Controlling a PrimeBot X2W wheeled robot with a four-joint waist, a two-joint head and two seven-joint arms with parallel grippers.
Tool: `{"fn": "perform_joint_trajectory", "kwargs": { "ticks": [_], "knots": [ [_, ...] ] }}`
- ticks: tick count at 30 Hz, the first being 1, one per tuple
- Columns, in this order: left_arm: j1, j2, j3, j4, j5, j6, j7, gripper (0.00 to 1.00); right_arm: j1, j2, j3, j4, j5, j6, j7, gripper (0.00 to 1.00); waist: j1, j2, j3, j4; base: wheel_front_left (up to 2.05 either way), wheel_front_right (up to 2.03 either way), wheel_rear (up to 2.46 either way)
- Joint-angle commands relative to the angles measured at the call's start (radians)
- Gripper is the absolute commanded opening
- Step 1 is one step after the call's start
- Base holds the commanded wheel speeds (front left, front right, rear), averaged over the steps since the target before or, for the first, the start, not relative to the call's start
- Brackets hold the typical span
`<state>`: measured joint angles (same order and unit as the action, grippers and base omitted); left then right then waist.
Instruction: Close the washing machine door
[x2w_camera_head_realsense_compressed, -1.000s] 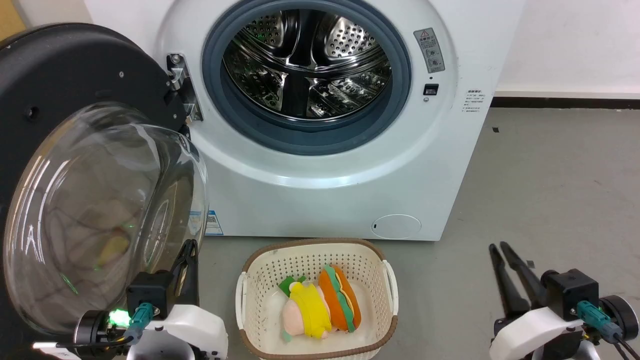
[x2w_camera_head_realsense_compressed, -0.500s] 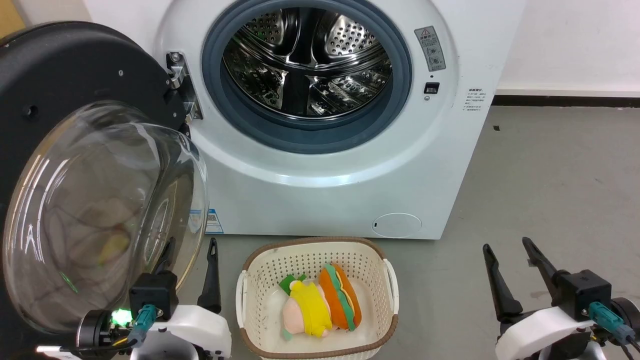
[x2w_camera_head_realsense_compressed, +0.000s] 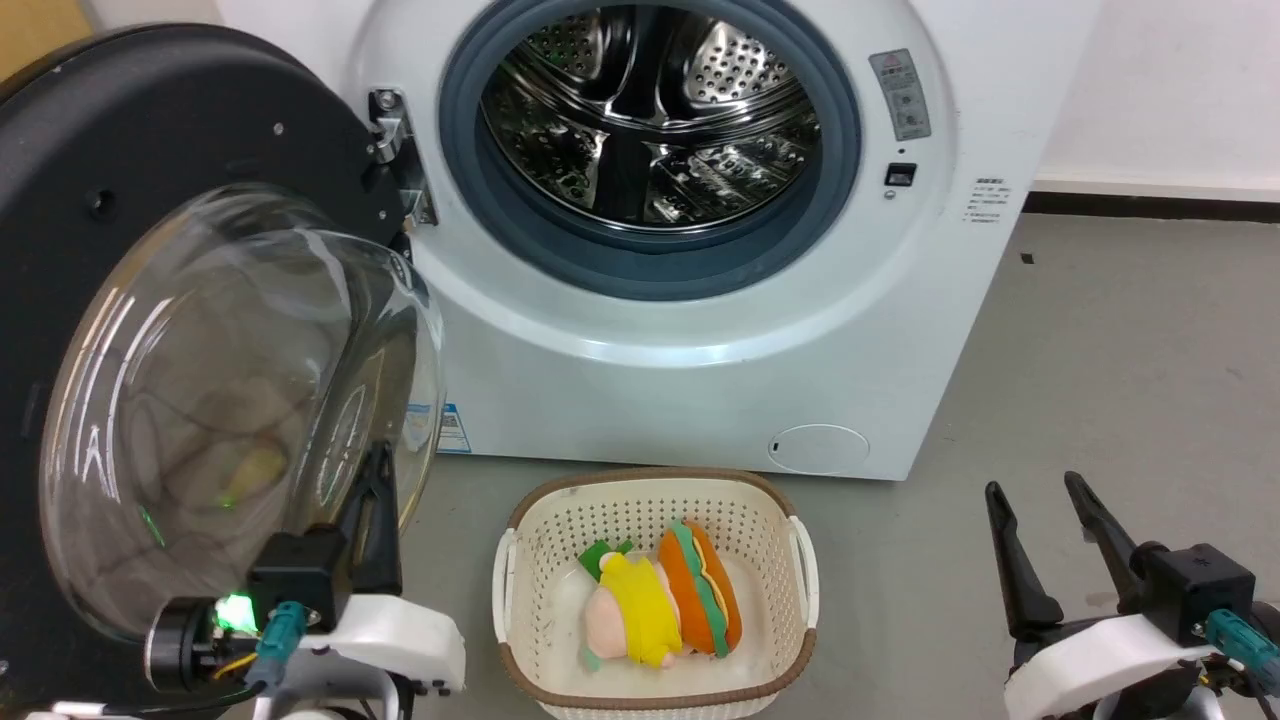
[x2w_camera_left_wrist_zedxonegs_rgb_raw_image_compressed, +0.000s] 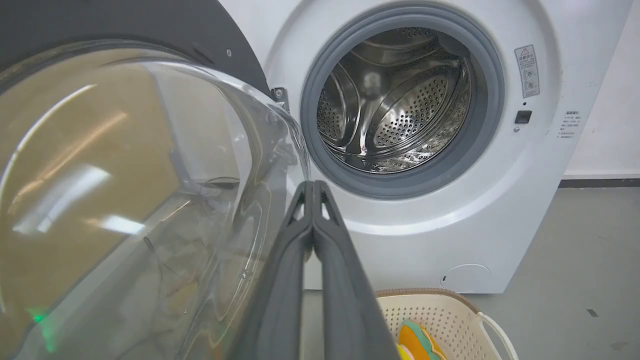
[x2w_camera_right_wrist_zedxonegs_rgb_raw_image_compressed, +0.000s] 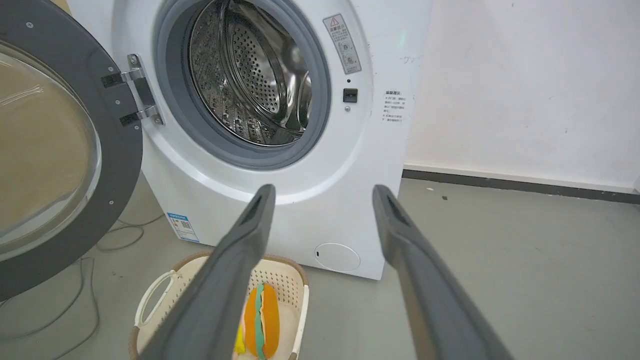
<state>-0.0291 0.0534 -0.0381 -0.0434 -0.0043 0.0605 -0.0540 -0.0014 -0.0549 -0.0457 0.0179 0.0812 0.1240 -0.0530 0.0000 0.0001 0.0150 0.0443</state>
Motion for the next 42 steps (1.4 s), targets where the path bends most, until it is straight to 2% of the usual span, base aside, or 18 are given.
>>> {"fn": "perform_joint_trajectory", "kwargs": {
  "ticks": [1,12,18,19,24,32,42],
  "knots": [
    [-0.021,0.005,0.002,-0.014,-0.008,0.007,-0.009,0.00,-0.003,0.001,-0.007,0.002,0.009,0.002,-0.010,1.00,0.0000,-0.0001,0.003,0.007,0.00,0.00,0.00],
    [-0.062,0.004,0.040,-0.124,-0.050,0.001,-0.032,0.00,-0.002,0.002,-0.024,0.013,0.039,0.003,-0.033,1.00,0.0000,-0.0001,0.013,0.062,0.00,0.00,0.00],
    [-0.105,0.002,0.095,-0.176,-0.093,-0.023,-0.045,0.00,-0.003,0.002,-0.036,0.021,0.051,0.003,-0.046,1.00,0.0000,-0.0001,0.021,0.100,0.00,0.00,0.00],
    [-0.135,0.000,0.133,-0.196,-0.127,-0.040,-0.051,0.00,-0.004,0.002,-0.043,0.025,0.057,0.003,-0.052,1.00,0.0000,-0.0001,0.026,0.120,0.00,0.00,0.00],
    [-0.192,0.001,0.201,-0.217,-0.173,-0.070,-0.062,0.00,-0.006,0.002,-0.054,0.032,0.068,0.004,-0.063,1.00,0.0000,-0.0001,0.037,0.152,0.00,0.00,0.00],
    [-0.280,0.025,0.310,-0.202,-0.291,-0.100,-0.078,0.00,-0.006,0.002,-0.073,0.049,0.086,0.004,-0.079,1.00,0.0000,-0.0001,0.049,0.202,0.00,0.00,0.00],
    [-0.372,0.087,0.413,-0.122,-0.462,-0.099,-0.023,0.00,-0.004,0.003,-0.103,0.070,0.109,0.004,-0.100,1.00,0.0000,-0.0001,0.057,0.266,0.00,0.00,0.00]
  ]
}}
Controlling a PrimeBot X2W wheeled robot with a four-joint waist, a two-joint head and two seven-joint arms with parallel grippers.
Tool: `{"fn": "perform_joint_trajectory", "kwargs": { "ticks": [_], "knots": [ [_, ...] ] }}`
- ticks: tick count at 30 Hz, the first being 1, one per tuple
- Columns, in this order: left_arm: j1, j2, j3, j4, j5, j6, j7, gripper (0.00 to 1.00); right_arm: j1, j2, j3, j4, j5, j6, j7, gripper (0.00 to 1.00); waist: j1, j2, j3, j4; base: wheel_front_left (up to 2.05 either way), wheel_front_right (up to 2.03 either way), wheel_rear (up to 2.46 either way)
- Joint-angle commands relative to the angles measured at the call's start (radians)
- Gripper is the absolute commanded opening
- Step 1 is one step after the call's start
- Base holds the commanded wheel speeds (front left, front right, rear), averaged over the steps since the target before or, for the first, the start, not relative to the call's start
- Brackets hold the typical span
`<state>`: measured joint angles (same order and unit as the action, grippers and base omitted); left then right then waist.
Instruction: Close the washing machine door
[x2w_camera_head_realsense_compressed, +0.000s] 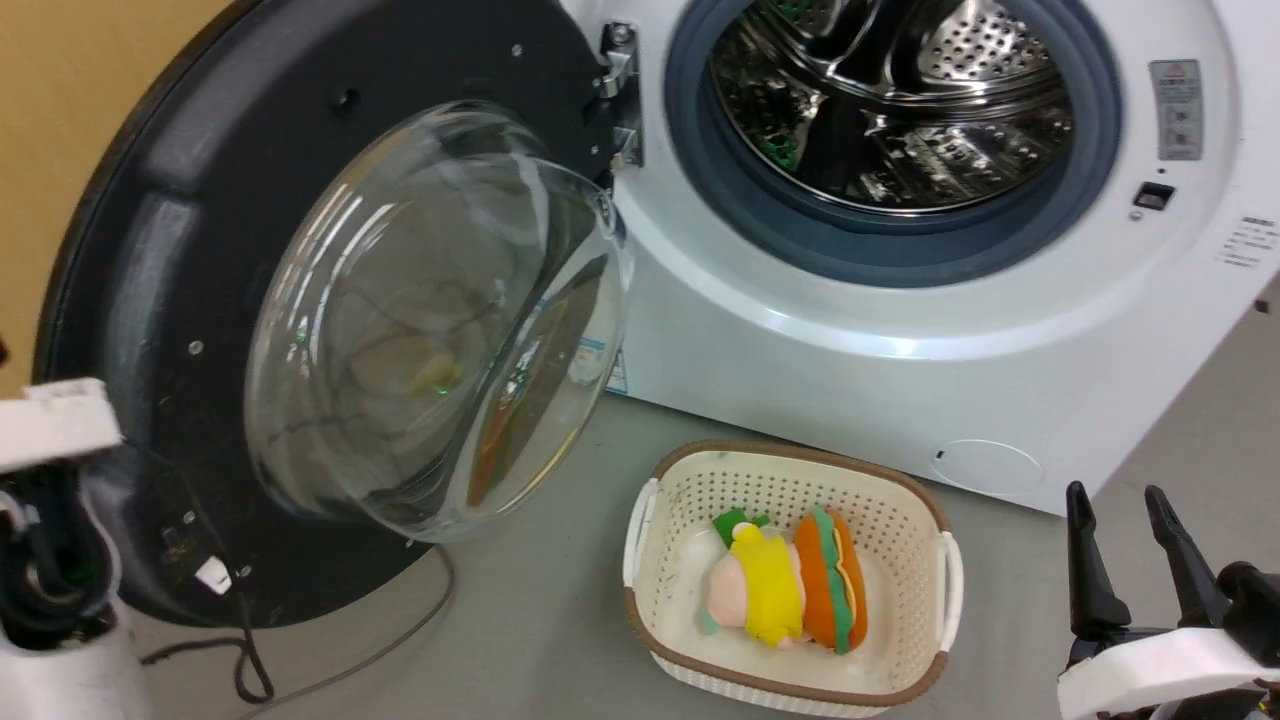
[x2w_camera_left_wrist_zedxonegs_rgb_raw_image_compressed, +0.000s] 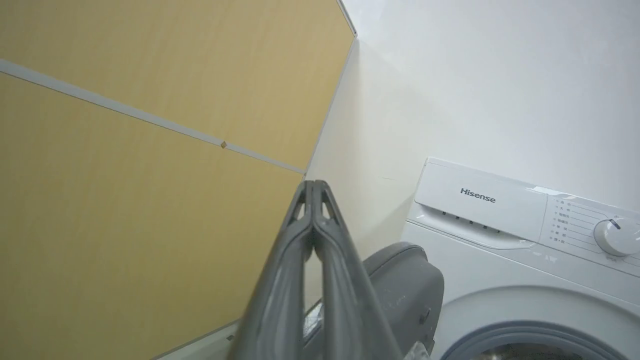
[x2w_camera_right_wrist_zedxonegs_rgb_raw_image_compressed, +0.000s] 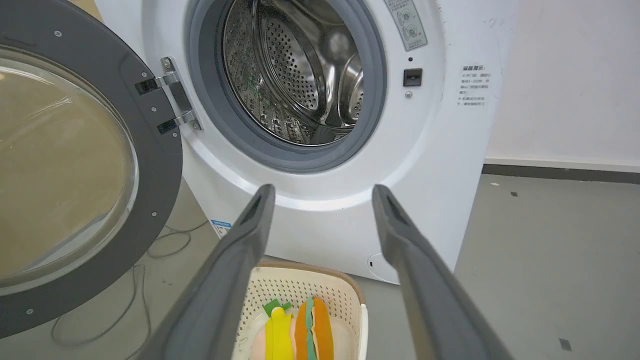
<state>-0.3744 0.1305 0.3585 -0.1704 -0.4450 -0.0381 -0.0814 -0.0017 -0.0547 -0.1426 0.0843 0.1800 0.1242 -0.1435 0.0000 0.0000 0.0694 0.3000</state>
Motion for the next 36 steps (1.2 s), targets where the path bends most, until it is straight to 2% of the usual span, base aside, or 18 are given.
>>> {"fn": "perform_joint_trajectory", "kwargs": {
  "ticks": [1,7,12,15,22,29,36],
  "knots": [
    [-0.036,0.015,0.028,0.019,-0.043,0.002,0.013,0.00,-0.005,0.003,-0.008,0.006,0.013,0.004,-0.012,1.00,0.0000,0.0000,0.004,0.016,0.00,0.00,0.00],
    [-0.087,0.049,0.106,0.151,-0.210,0.026,0.115,0.00,-0.009,0.003,-0.022,0.015,0.024,0.005,-0.026,1.00,0.0000,0.0000,0.018,0.053,0.00,0.00,0.00],
    [-0.108,0.080,0.140,0.255,-0.336,0.055,0.246,0.00,-0.013,0.003,-0.034,0.023,0.031,0.005,-0.037,1.00,0.0000,0.0000,0.028,0.071,0.00,0.00,0.00],
    [-0.114,0.097,0.151,0.304,-0.407,0.056,0.328,0.00,-0.016,0.003,-0.041,0.026,0.036,0.005,-0.043,1.00,0.0000,0.0000,0.034,0.081,0.00,0.00,0.00],
    [-0.094,0.119,0.150,0.375,-0.538,0.004,0.502,0.00,-0.025,0.003,-0.053,0.031,0.049,0.005,-0.058,1.00,0.0000,0.0000,0.048,0.100,0.00,0.00,0.00],
    [-0.032,0.129,0.121,0.375,-0.647,-0.056,0.672,0.00,-0.028,0.004,-0.071,0.035,0.061,0.006,-0.072,1.00,0.0000,0.0000,0.062,0.120,0.00,0.00,0.00],
    [0.020,0.090,0.083,0.332,-0.767,-0.074,0.801,0.00,-0.034,0.004,-0.092,0.043,0.072,0.006,-0.087,1.00,0.0000,0.0000,0.074,0.150,0.00,0.00,0.00]
  ]
}}
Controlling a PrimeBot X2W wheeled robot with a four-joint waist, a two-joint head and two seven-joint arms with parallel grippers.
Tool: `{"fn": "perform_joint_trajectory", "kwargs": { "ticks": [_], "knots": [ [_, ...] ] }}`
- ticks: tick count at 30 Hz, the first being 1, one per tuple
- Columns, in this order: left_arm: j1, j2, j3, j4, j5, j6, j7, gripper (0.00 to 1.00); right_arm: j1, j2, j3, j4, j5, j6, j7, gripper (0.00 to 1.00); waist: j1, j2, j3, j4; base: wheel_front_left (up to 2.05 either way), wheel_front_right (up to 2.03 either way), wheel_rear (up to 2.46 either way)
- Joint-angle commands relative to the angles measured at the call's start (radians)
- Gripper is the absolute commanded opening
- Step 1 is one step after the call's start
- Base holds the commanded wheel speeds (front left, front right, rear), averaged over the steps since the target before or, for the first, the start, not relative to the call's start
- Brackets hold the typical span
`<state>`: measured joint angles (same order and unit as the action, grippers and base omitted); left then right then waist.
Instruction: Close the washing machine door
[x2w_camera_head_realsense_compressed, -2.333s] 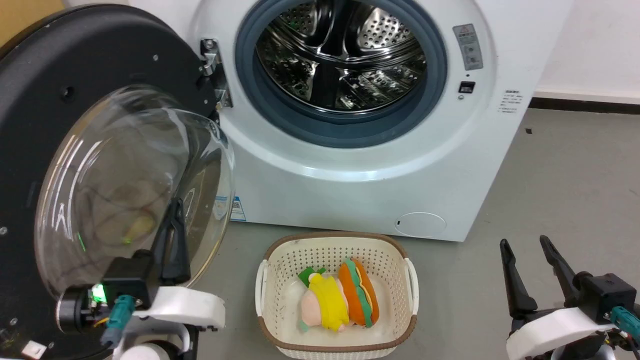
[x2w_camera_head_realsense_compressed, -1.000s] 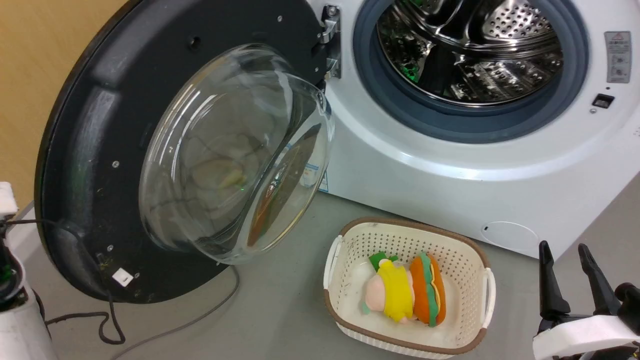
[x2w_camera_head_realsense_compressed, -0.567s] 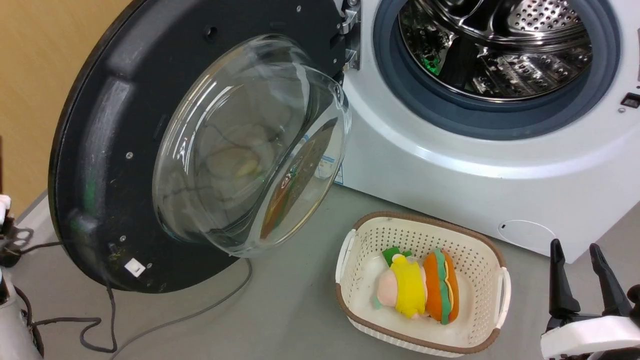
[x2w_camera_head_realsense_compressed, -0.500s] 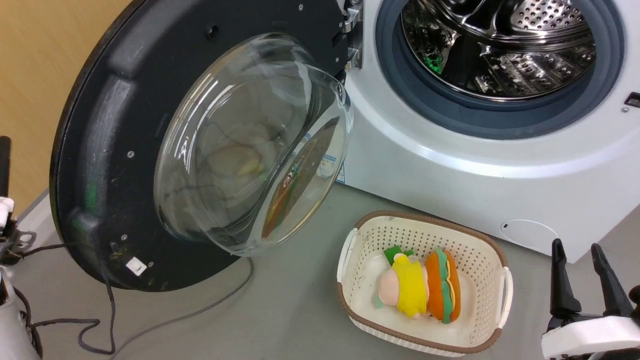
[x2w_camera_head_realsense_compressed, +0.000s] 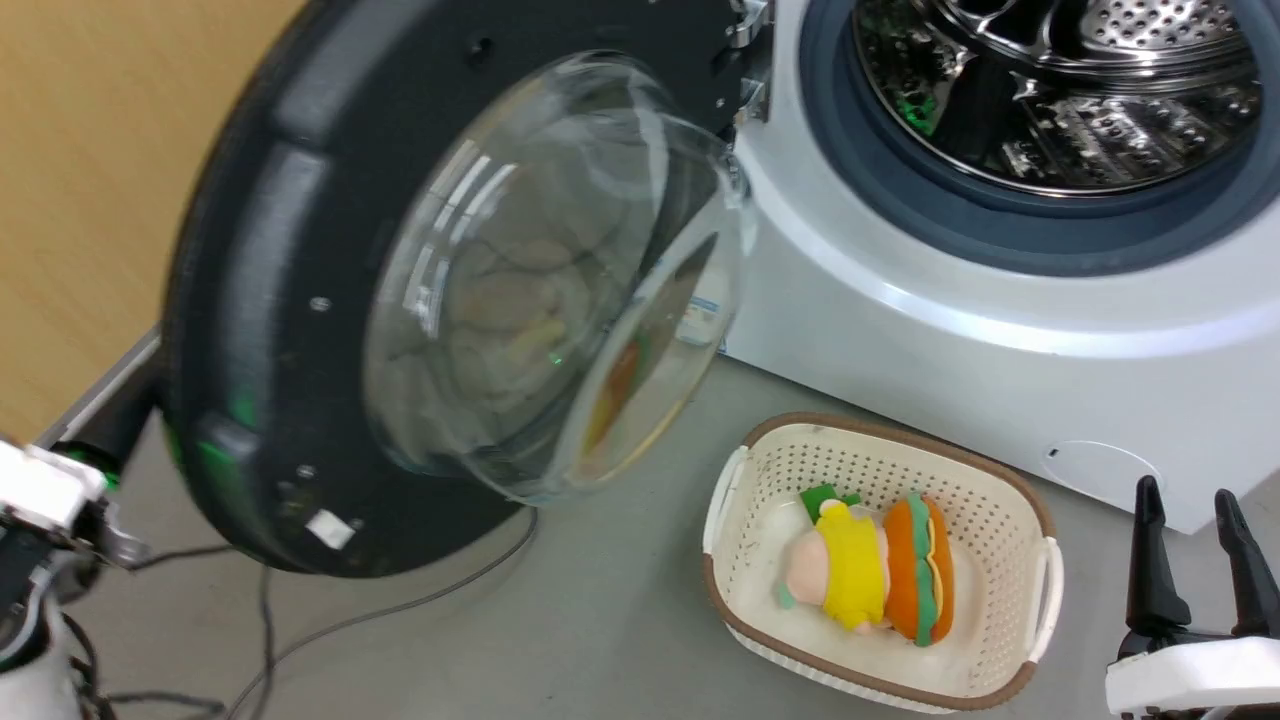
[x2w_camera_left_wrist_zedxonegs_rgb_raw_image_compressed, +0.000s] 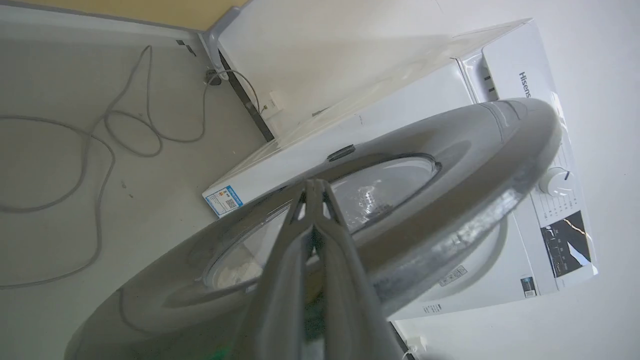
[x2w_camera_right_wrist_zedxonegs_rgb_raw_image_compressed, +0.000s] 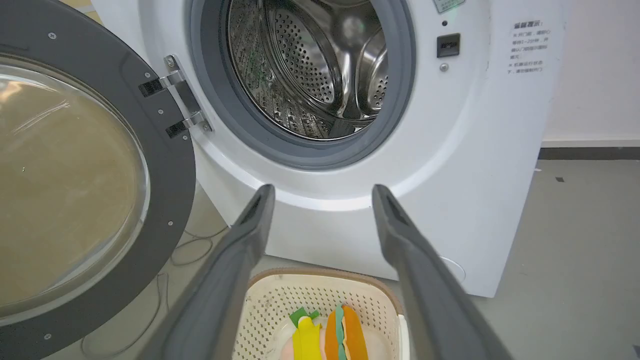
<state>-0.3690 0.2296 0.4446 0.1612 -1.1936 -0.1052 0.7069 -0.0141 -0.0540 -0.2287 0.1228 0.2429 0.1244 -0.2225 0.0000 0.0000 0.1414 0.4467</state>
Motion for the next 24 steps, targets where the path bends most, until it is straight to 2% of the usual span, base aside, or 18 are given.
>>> {"fn": "perform_joint_trajectory", "kwargs": {
  "ticks": [1,14,19,24],
  "knots": [
    [0.028,-0.020,-0.013,-0.016,-0.030,-0.009,0.029,0.00,-0.022,0.003,-0.007,0.006,0.011,0.006,-0.010,1.00,0.0000,0.0000,0.002,0.008,0.00,0.00,0.00],
    [0.179,-0.115,-0.132,-0.273,-0.206,-0.024,0.213,0.00,-0.024,0.004,-0.033,0.026,0.041,0.006,-0.037,1.00,0.0000,0.0000,0.009,0.055,0.00,0.00,0.00],
    [0.214,-0.141,-0.224,-0.367,-0.185,-0.025,0.171,0.00,-0.031,0.004,-0.019,0.028,0.041,0.006,-0.039,1.00,0.0000,0.0000,0.004,0.033,0.00,0.00,0.00],
    [0.248,-0.151,-0.365,-0.434,-0.167,-0.025,0.131,0.00,-0.035,0.004,-0.018,0.023,0.035,0.006,-0.039,1.00,0.0000,0.0000,0.003,-0.013,0.00,0.00,0.00]
  ]
}}
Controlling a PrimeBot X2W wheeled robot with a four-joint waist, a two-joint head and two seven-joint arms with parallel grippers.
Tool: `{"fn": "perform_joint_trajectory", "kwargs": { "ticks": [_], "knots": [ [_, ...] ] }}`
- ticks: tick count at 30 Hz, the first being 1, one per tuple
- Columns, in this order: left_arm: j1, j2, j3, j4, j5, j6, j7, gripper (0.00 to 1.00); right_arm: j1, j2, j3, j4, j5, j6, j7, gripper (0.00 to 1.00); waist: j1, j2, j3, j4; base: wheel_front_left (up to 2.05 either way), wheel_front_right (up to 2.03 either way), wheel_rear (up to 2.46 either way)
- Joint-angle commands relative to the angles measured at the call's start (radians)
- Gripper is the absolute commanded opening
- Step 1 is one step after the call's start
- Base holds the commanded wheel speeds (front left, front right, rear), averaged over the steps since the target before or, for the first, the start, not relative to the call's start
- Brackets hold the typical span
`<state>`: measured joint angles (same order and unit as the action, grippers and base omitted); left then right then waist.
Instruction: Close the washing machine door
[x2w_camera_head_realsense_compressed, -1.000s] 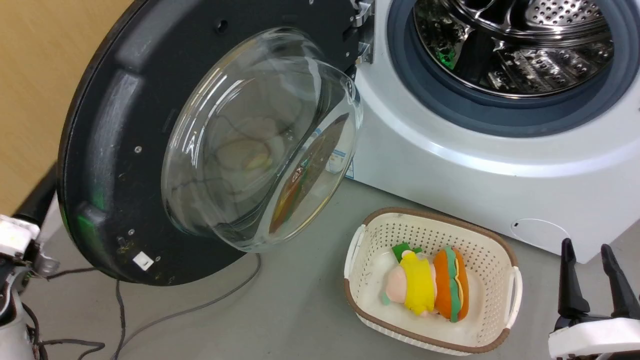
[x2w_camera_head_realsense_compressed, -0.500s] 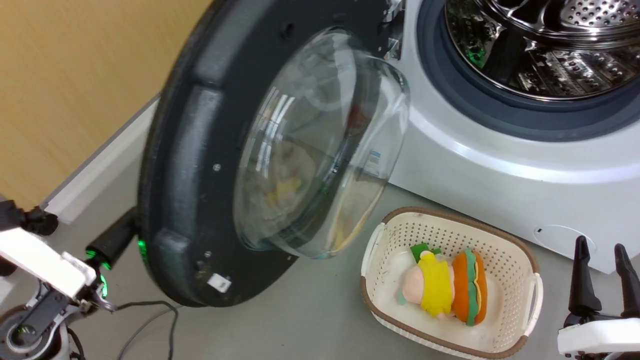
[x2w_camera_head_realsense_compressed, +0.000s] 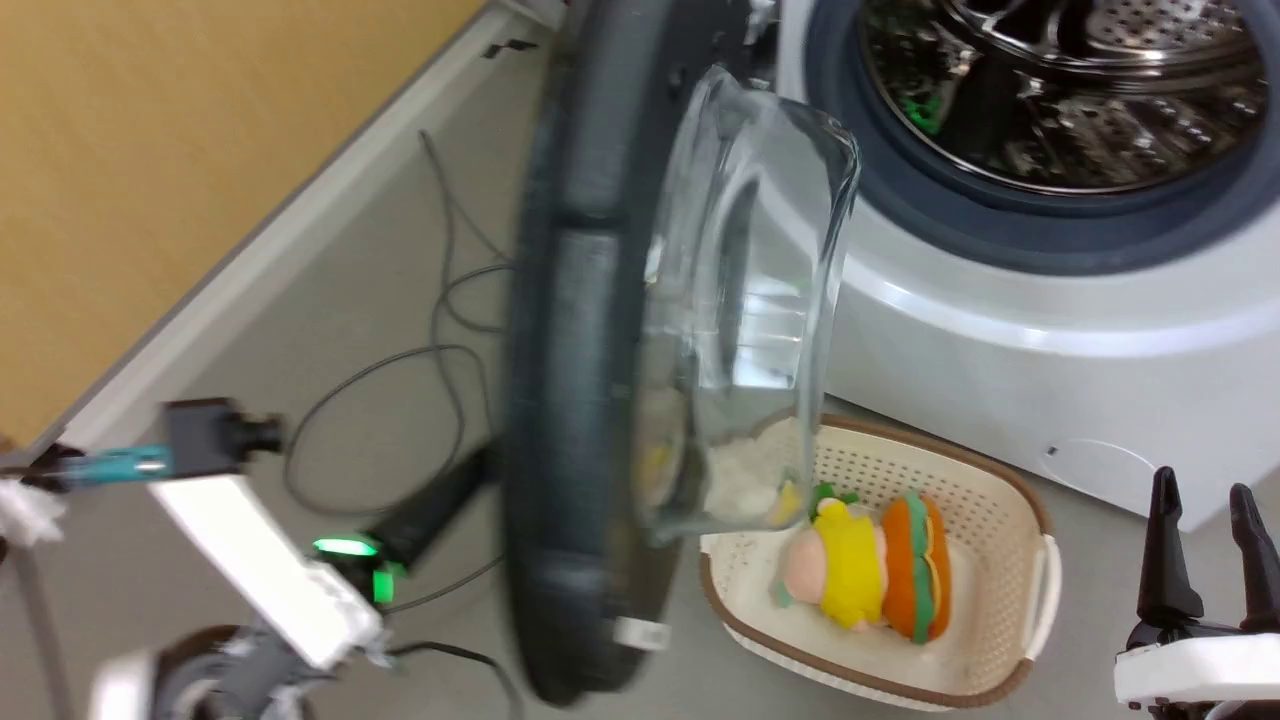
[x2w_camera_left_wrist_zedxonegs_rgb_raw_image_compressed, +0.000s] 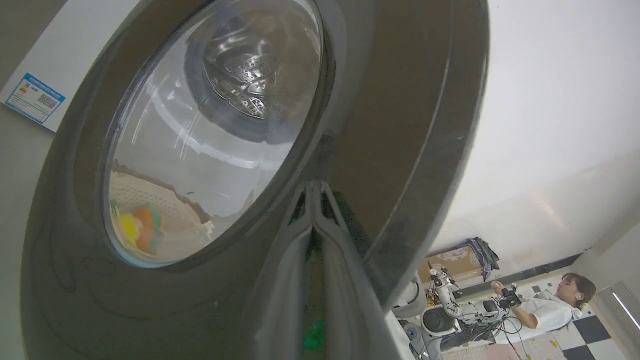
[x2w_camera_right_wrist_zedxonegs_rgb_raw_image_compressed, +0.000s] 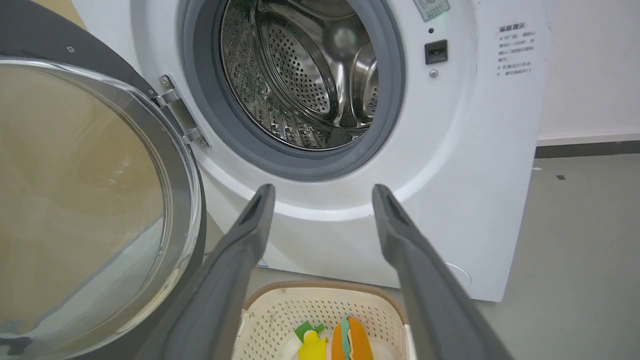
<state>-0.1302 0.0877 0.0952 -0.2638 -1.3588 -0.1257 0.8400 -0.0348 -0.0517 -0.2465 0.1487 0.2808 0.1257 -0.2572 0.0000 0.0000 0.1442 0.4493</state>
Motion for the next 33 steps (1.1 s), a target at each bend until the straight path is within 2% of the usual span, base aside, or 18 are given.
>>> {"fn": "perform_joint_trajectory", "kwargs": {
  "ticks": [1,6,14,25,33],
  "knots": [
    [0.012,-0.011,-0.042,-0.016,0.002,-0.005,-0.015,0.00,-0.014,0.001,-0.002,-0.004,-0.004,0.005,-0.005,1.00,0.0000,0.0000,0.001,-0.025,0.00,0.00,0.00],
    [-0.005,-0.015,-0.181,-0.016,0.022,-0.005,-0.108,0.00,-0.016,0.001,0.000,-0.003,-0.009,0.005,-0.005,1.00,0.0000,0.0000,0.008,-0.083,0.00,0.00,0.00],
    [-0.087,-0.012,-0.391,0.072,0.070,-0.005,-0.350,0.00,-0.036,0.001,0.003,-0.009,-0.010,0.005,-0.005,1.00,0.0000,0.0000,0.035,-0.187,0.00,0.00,0.00],
    [-0.241,0.006,-0.631,0.282,0.120,-0.005,-0.662,0.00,-0.057,0.001,0.014,-0.004,0.002,0.005,-0.005,1.00,0.0000,0.0000,0.070,-0.295,0.00,0.00,0.00],
    [-0.346,0.022,-0.798,0.426,0.086,-0.005,-0.833,0.00,-0.076,0.001,0.028,0.000,0.013,0.005,-0.005,1.00,0.0000,0.0000,0.088,-0.365,0.00,0.00,0.00]
  ]
}}
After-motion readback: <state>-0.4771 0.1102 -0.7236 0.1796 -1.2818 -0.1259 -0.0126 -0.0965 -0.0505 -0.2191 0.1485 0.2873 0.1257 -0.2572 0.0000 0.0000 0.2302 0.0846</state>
